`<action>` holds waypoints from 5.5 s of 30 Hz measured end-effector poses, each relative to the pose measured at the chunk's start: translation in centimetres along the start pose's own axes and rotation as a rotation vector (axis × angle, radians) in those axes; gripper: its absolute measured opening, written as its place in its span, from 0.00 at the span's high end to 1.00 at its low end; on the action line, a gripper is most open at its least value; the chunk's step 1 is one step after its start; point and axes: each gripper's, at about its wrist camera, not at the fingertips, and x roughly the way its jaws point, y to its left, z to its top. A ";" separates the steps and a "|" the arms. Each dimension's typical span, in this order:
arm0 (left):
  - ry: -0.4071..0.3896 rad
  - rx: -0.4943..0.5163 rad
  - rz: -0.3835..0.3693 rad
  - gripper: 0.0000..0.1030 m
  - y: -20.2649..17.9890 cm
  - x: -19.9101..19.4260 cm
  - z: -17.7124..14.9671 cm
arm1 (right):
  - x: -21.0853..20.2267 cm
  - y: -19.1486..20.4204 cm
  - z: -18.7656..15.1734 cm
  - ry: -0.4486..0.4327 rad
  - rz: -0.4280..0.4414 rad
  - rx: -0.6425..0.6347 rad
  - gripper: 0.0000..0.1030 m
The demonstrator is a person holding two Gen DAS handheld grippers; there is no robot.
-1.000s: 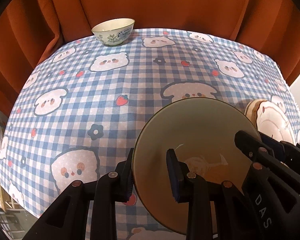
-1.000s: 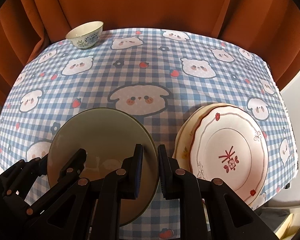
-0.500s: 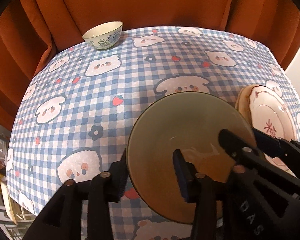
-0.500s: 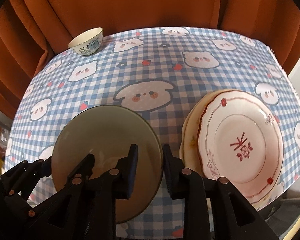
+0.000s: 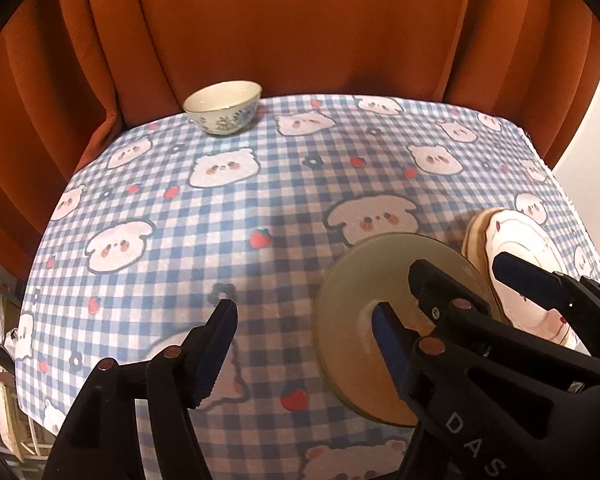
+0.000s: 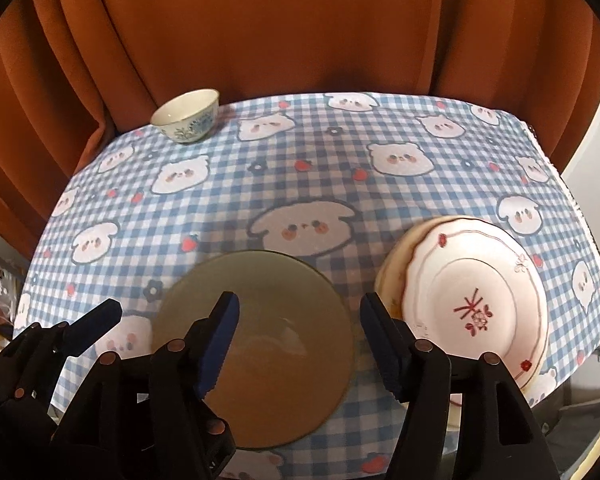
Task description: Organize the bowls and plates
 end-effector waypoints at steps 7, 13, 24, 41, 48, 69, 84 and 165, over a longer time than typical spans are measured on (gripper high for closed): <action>-0.032 -0.008 -0.007 0.30 4.0 -0.8 1.5 | -0.4 3.7 1.7 -0.027 -0.023 -0.010 0.35; -0.052 -0.002 -0.020 0.30 7.6 -1.1 3.4 | -0.5 7.6 4.0 -0.040 -0.039 -0.014 0.35; -0.104 0.000 -0.015 0.27 12.8 -0.5 8.3 | 0.2 13.7 9.5 -0.085 -0.073 -0.003 0.35; -0.106 -0.025 0.042 0.22 14.8 5.3 17.8 | 5.7 14.8 18.4 -0.100 -0.078 0.015 0.31; -0.083 -0.036 0.132 0.24 14.8 10.5 21.2 | 11.4 13.8 22.1 -0.086 -0.066 0.022 0.31; -0.009 -0.057 0.158 0.65 15.8 21.3 24.1 | 24.0 13.1 25.7 0.011 -0.033 0.031 0.64; 0.033 -0.074 0.107 0.80 15.8 22.4 24.4 | 25.3 13.6 26.2 0.049 -0.005 -0.031 0.86; 0.059 -0.057 0.062 0.80 -2.5 1.3 -0.3 | 0.0 -1.8 0.1 0.070 -0.062 -0.023 0.87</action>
